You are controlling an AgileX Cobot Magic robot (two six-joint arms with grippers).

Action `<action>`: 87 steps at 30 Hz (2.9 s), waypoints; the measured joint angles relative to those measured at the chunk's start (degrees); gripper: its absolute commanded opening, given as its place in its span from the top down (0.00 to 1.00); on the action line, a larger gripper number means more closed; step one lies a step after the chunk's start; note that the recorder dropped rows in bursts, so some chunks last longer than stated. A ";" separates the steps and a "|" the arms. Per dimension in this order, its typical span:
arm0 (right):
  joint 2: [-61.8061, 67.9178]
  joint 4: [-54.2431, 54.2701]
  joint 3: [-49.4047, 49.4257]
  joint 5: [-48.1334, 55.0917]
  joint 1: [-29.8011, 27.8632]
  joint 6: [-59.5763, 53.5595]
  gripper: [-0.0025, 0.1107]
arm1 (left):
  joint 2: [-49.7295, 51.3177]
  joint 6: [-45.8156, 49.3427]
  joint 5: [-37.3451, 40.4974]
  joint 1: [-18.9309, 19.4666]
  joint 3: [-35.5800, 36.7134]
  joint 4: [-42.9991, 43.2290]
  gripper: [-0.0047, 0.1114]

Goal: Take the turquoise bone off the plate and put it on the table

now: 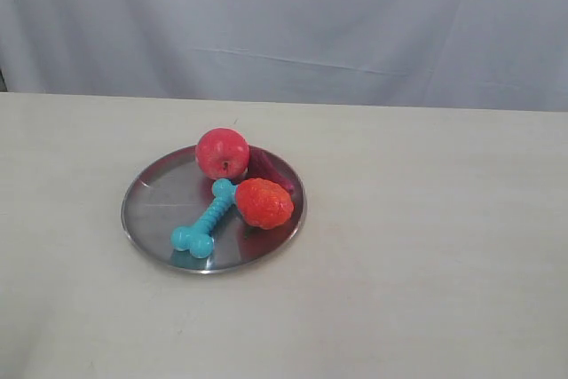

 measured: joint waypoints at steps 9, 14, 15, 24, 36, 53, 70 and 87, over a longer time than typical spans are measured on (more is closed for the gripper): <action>-0.04 1.98 -10.09 1.77 0.00 0.15 0.98 | 0.00 0.00 0.00 0.00 0.00 0.00 0.96; -0.04 2.09 -12.94 4.68 0.00 0.15 0.98 | 0.00 0.00 0.00 0.00 0.00 0.00 0.96; -0.04 2.09 -13.07 5.09 0.00 0.15 0.98 | 0.00 0.00 0.00 0.00 0.00 0.00 0.96; -0.04 2.09 -13.20 6.04 0.00 0.48 0.98 | 0.00 0.00 0.00 0.00 0.00 0.00 0.96; 16.47 2.09 -23.16 12.51 0.87 3.76 0.98 | 0.00 0.00 0.00 0.00 0.00 0.00 0.96; 55.28 0.07 -48.68 22.93 22.01 1.99 0.98 | 0.00 0.00 0.00 0.00 0.00 0.00 0.96; 84.69 0.18 -69.17 24.10 34.84 10.11 0.98 | 0.00 0.00 0.00 0.00 0.00 0.00 0.96; 110.41 -3.80 -90.48 25.36 44.41 28.02 0.98 | 0.00 0.00 0.00 0.00 0.00 0.00 0.96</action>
